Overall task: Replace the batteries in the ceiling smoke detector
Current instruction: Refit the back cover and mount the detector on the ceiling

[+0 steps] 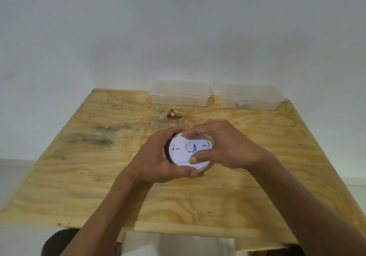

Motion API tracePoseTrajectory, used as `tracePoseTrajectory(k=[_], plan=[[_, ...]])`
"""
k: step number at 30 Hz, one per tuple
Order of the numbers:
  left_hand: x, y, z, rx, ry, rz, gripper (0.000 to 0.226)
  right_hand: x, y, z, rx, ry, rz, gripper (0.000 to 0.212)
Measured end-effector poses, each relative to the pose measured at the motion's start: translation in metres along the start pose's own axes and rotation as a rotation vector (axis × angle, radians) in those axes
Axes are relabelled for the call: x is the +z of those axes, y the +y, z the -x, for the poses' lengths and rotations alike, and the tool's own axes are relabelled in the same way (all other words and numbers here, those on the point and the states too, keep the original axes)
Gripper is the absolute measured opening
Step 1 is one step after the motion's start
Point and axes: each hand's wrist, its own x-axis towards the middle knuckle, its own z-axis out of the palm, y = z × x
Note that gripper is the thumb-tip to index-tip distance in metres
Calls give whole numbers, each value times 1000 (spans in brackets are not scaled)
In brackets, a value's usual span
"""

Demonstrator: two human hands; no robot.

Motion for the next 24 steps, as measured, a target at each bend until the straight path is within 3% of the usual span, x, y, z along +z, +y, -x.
tracePoseTrajectory(k=[12, 24], plan=[[-1, -1, -1, 17, 2, -20, 69, 11, 11, 3, 78, 65, -61, 62], [0, -2, 0, 23, 15, 1, 70, 12, 19, 1, 40, 51, -102, 58]])
